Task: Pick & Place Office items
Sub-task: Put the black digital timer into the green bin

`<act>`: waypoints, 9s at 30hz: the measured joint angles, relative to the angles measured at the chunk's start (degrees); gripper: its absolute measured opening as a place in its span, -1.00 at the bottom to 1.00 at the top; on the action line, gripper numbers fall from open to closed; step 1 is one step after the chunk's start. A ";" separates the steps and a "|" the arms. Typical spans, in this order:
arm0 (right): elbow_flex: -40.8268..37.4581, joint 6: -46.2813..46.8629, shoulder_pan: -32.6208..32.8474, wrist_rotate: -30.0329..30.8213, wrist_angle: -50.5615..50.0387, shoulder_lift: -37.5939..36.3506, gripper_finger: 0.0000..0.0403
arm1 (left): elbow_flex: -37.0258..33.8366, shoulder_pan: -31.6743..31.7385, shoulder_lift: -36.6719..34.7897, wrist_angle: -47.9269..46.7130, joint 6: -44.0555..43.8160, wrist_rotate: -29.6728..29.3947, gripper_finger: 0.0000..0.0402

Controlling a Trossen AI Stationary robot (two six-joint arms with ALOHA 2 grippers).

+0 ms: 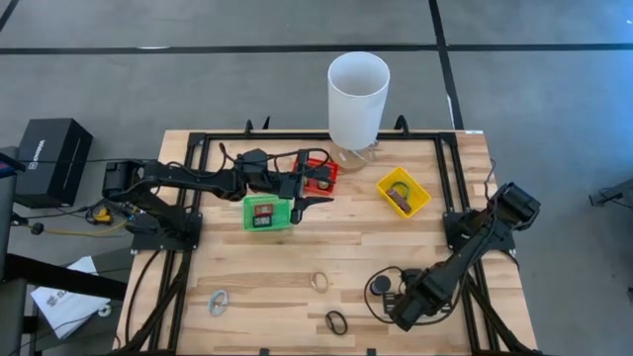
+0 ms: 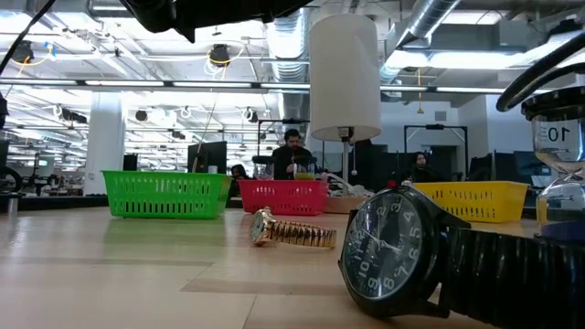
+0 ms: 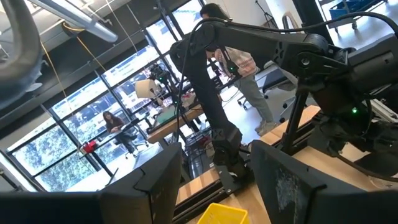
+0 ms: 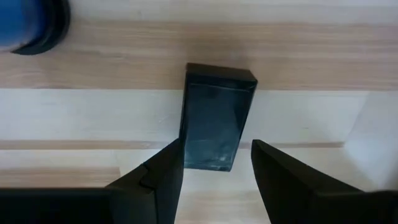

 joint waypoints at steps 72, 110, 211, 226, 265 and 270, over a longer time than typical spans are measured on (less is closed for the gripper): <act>9.77 -0.94 3.85 9.84 -12.30 3.56 -0.12 | 0.00 -0.35 0.00 0.16 -3.61 -0.06 -0.07; 9.57 -1.25 2.43 8.92 -8.26 10.87 -0.12 | 0.00 -0.35 0.00 1.06 -3.85 -0.05 -0.07; -1.45 -31.59 2.74 8.54 2.22 4.71 0.03 | -0.02 -0.33 0.00 0.42 -4.55 -0.04 -0.07; -0.22 -32.04 2.43 9.67 -0.19 5.03 -0.28 | -0.02 -0.33 0.02 0.52 -4.10 -0.07 -0.07; 24.65 -41.30 5.61 36.89 -45.64 -9.73 -0.25 | -0.02 -0.33 0.02 0.62 -3.89 -0.07 -0.07; 24.65 -48.55 3.51 45.64 -48.80 -16.41 -0.24 | -0.02 -0.35 0.02 -0.16 -3.89 -0.03 -0.07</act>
